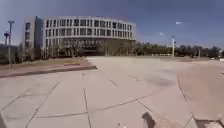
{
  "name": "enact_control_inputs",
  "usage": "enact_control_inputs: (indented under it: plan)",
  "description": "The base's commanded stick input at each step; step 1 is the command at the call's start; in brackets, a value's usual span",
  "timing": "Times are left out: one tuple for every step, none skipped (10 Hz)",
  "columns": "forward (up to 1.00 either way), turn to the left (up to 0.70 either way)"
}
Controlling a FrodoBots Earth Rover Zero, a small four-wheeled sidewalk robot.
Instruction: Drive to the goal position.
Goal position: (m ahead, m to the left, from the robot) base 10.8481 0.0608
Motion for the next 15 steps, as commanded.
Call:
enact_control_inputs:
  plan:
    - [0.70,0.01]
    - [0.70,0.01]
    - [0.70,0.01]
    - [0.70,0.01]
    - [0.70,0.01]
    - [0.70,0.01]
    - [0.70,0.01]
    - [0.70,0.01]
    - [0.70,0.01]
    - [0.70,0.01]
    - [0.70,0.01]
    - [0.70,-0.02]
    - [0.70,-0.21]
    - [0.70,-0.34]
    - [0.70,-0.34]
